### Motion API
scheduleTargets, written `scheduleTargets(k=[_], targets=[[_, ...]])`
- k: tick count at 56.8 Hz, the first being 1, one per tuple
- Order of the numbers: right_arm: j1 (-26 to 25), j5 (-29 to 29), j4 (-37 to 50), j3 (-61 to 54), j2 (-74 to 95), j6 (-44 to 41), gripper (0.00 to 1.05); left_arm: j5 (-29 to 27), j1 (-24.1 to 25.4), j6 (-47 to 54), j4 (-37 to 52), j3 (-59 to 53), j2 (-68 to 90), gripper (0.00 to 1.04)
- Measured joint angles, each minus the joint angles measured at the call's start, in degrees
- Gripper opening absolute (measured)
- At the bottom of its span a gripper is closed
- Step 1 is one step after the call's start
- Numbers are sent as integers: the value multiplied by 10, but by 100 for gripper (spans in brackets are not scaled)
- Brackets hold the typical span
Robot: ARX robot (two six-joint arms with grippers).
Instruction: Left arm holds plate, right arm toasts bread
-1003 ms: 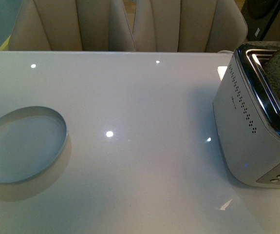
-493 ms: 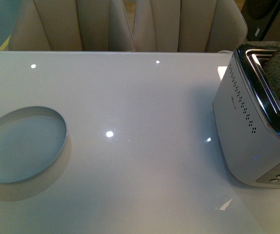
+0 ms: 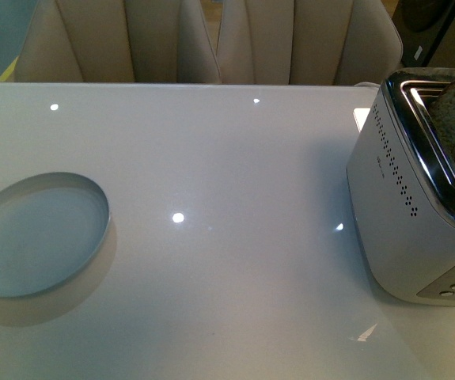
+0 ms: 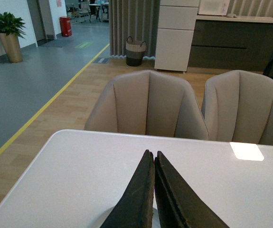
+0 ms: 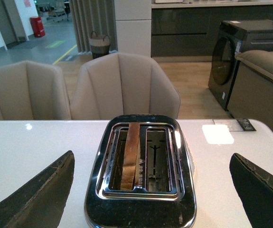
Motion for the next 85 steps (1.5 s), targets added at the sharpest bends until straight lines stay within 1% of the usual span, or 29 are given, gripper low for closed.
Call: scheduleTargets(k=[9, 14, 29, 63, 69, 85], targets=[[0, 0, 0, 0, 0, 0, 96, 0, 0, 0, -37, -14, -52, 3], [0, 0, 0, 0, 0, 0, 96, 0, 0, 0, -23, -36, -65, 3], [0, 0, 0, 0, 0, 0, 96, 0, 0, 2, -125, -37, -172, 3], [0, 0, 0, 0, 0, 0, 96, 0, 0, 2, -260, -37, -309, 3], [0, 0, 0, 0, 0, 0, 96, 0, 0, 2, -352, -37, -388, 3], [0, 0, 0, 0, 0, 0, 96, 0, 0, 2, -358, -37, -405, 3]])
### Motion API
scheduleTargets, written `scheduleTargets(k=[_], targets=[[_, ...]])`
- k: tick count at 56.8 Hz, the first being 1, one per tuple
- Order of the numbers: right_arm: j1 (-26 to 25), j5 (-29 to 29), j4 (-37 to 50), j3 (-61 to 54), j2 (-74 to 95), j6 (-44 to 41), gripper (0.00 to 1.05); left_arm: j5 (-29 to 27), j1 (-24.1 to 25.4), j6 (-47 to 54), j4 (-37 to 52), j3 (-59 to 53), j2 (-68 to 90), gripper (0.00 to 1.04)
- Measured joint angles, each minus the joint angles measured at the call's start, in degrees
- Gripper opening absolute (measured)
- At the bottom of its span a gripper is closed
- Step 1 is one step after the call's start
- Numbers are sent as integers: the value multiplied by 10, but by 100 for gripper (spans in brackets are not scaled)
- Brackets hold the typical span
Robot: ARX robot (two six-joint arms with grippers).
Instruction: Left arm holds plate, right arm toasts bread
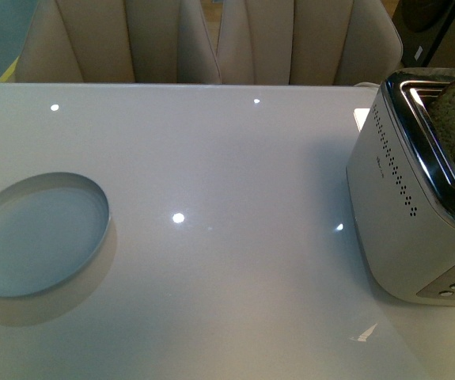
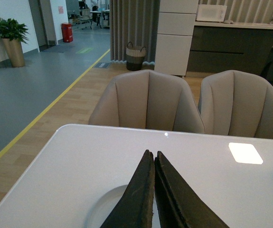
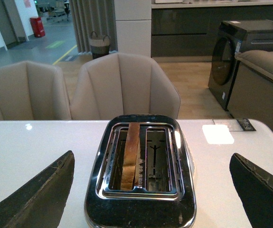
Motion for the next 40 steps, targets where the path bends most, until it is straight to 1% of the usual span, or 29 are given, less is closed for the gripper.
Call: scheduleTargets(k=[8, 10, 17, 18, 20, 27, 28, 35, 38, 40], targets=[[0, 0, 0, 0, 0, 0, 96, 0, 0, 0, 0, 0, 0, 3], [0, 0, 0, 0, 0, 0, 96, 0, 0, 0, 0, 0, 0, 5], [0, 0, 0, 0, 0, 0, 96, 0, 0, 0, 0, 0, 0, 28], [0, 0, 0, 0, 0, 0, 96, 0, 0, 0, 0, 0, 0, 31], [0, 0, 0, 0, 0, 0, 96, 0, 0, 0, 0, 0, 0, 42], [0, 0, 0, 0, 0, 0, 96, 0, 0, 0, 0, 0, 0, 67], [0, 0, 0, 0, 0, 0, 96, 0, 0, 0, 0, 0, 0, 69], [0, 0, 0, 0, 0, 0, 96, 0, 0, 0, 0, 0, 0, 91], [0, 0, 0, 0, 0, 0, 96, 0, 0, 0, 0, 0, 0, 99], [0, 0, 0, 0, 0, 0, 96, 0, 0, 1, 0, 0, 0, 99]])
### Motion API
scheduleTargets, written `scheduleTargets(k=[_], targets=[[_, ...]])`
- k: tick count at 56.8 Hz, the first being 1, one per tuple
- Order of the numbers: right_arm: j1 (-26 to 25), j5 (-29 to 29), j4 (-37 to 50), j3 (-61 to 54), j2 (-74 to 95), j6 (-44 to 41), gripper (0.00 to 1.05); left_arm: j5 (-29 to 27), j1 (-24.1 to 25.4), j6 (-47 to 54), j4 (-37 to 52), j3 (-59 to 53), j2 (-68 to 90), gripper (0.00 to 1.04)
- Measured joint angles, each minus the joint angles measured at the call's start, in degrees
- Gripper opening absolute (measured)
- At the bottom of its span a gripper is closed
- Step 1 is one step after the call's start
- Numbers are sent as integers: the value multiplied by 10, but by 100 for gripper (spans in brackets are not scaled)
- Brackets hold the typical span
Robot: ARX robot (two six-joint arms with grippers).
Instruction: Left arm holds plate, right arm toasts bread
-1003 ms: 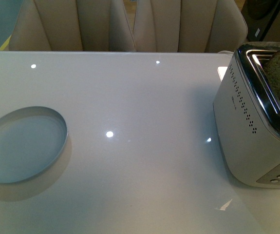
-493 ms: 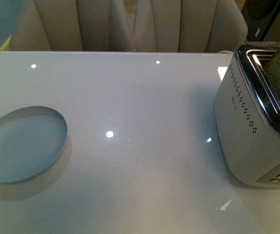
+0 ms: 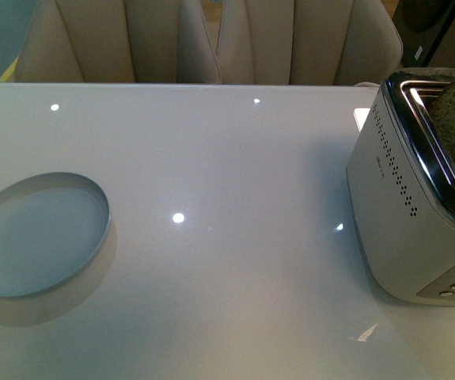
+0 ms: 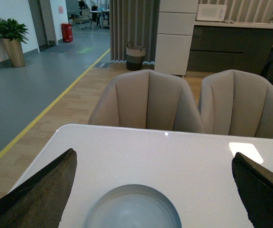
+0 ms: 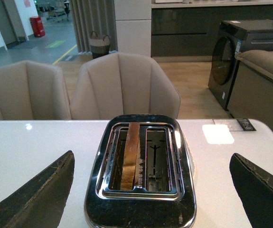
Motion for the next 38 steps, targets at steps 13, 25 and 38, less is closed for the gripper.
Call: scheduleTargets(k=[13, 25, 38], targets=[[0, 0, 0, 0, 0, 0, 96, 0, 0, 0, 0, 0, 0, 98], [0, 0, 0, 0, 0, 0, 96, 0, 0, 0, 0, 0, 0, 98], [0, 0, 0, 0, 0, 0, 96, 0, 0, 0, 0, 0, 0, 98]])
